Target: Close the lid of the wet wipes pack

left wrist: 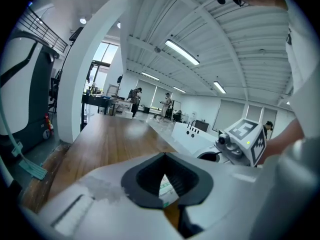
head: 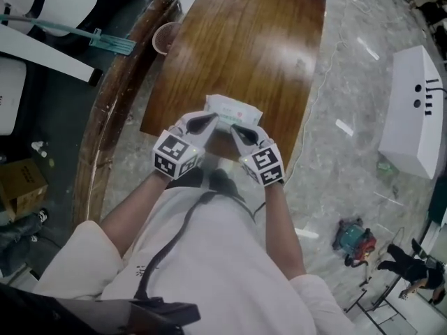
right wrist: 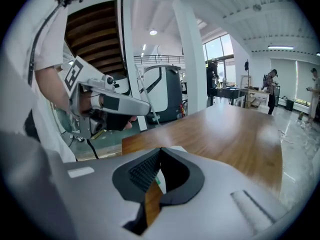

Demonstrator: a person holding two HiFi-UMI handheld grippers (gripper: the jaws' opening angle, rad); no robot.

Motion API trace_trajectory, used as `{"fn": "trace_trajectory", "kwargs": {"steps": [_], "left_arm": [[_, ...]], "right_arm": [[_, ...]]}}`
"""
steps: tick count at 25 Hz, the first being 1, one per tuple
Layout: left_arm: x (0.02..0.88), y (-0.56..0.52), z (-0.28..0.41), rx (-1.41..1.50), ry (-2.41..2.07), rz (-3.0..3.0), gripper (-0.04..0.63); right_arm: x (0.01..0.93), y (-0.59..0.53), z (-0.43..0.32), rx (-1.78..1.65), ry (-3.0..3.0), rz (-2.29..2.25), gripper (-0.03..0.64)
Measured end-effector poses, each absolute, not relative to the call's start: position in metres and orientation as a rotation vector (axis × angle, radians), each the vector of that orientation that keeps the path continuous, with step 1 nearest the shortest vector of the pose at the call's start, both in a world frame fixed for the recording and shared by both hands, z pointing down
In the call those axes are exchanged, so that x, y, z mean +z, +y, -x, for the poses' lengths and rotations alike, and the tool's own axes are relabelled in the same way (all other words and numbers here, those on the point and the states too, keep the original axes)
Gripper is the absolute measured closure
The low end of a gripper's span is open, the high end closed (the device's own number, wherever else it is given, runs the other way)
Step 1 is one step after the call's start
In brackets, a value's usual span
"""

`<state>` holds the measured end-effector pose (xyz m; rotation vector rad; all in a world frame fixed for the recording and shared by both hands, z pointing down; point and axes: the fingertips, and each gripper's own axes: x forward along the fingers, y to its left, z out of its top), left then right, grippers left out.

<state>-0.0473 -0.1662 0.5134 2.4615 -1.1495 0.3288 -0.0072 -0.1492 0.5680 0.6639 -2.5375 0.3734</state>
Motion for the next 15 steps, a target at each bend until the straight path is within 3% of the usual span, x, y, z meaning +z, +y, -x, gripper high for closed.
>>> {"fn": "trace_trajectory", "kwargs": {"steps": [15], "left_arm": [[0.416,-0.172,0.036,0.203,-1.191,-2.636,0.592]], "right_arm": [[0.427,-0.153,-0.060,0.353,-2.799,-1.224,0.609]]}}
